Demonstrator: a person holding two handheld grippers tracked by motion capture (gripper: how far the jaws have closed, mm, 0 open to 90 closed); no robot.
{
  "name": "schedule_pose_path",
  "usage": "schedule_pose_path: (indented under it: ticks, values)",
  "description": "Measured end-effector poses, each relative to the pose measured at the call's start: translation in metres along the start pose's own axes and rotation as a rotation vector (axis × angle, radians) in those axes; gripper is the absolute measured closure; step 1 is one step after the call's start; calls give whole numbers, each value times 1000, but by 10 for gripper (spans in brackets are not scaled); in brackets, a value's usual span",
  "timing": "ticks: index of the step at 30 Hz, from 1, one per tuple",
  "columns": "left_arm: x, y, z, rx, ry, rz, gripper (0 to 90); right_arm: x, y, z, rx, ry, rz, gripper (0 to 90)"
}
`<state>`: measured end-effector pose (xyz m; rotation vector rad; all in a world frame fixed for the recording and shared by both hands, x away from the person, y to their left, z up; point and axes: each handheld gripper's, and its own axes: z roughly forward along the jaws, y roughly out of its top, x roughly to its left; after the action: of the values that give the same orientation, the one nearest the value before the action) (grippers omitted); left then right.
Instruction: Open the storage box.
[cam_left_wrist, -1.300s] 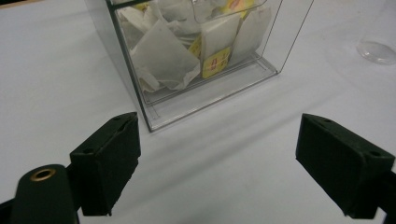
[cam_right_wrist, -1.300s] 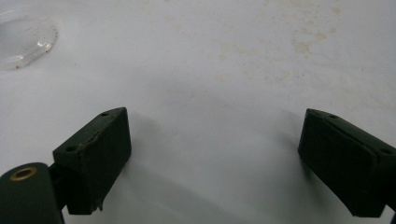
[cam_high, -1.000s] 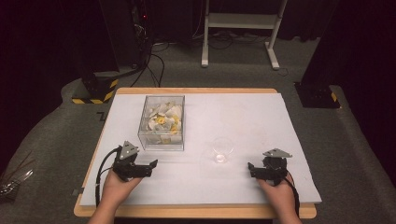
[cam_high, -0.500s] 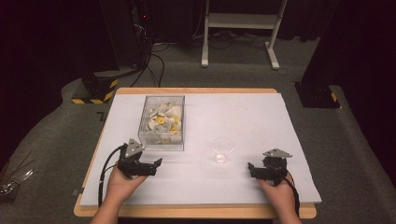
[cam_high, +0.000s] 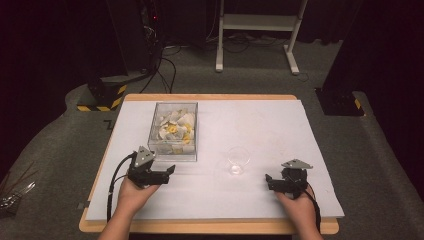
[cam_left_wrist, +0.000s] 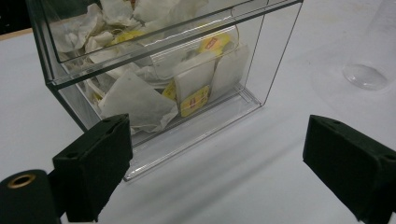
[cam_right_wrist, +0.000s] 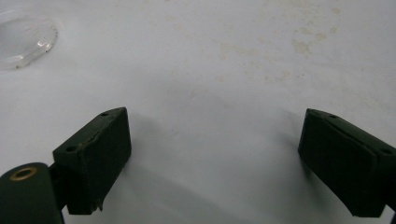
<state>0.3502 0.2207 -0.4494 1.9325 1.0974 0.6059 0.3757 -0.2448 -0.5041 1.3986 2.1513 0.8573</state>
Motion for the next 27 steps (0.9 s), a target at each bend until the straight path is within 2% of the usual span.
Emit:
schedule_pose_path:
  ticks: [2,16,24,27]
  values:
    - [0,0,2,3,8,3,87,0,0,0,0,0,0,93]
    - [5,2,12,-2,-29,-35,110,0,0,0,0,0,0,93]
    - [5,11,15,-6,-23,-21,124,0,0,0,0,0,0,93]
    - [5,13,17,-14,-26,-29,129,0,0,0,0,0,0,93]
